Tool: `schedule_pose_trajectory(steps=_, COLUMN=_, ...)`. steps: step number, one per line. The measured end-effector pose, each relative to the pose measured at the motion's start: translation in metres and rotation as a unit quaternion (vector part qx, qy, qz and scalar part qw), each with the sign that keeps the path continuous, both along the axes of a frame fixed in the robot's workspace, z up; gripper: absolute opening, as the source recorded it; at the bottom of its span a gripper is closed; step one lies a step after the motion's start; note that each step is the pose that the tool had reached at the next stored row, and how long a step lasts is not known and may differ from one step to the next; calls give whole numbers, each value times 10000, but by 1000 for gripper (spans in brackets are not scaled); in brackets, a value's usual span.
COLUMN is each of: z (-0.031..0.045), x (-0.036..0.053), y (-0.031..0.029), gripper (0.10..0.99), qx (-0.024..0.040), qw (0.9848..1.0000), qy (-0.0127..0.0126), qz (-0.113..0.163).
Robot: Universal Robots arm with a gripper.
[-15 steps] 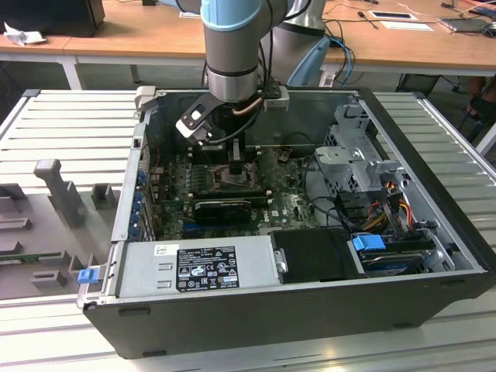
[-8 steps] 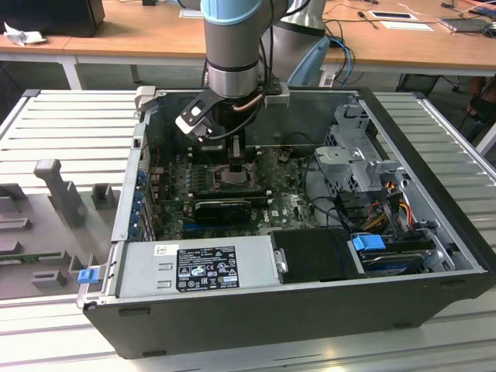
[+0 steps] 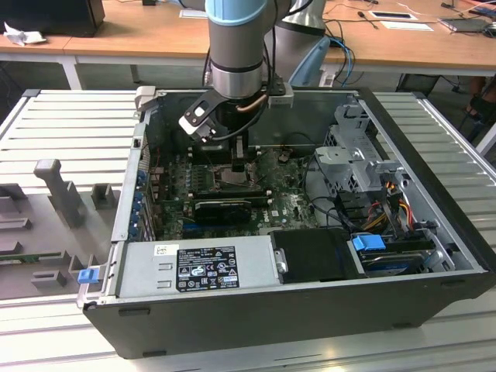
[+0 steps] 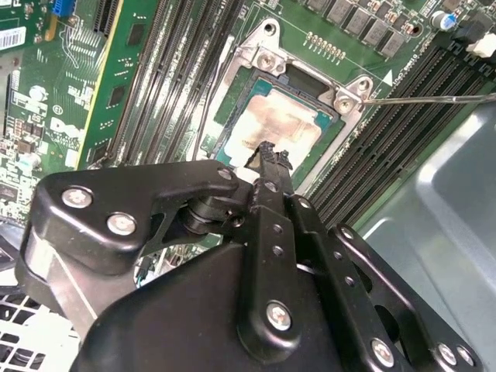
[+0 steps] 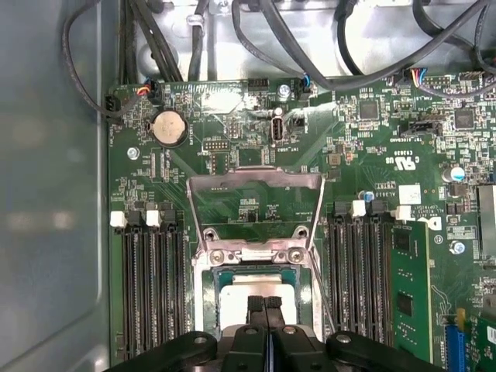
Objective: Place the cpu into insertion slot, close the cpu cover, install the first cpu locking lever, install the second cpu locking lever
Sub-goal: 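Close the cpu cover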
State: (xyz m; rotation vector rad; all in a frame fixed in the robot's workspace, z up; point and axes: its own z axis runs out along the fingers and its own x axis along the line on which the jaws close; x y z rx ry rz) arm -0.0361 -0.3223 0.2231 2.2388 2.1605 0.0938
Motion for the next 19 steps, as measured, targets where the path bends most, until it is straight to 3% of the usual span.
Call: schedule_pose_trajectory(steps=19, z=110, x=0, y=1, gripper=106, qx=-3, qw=10000, qy=1, qz=0)
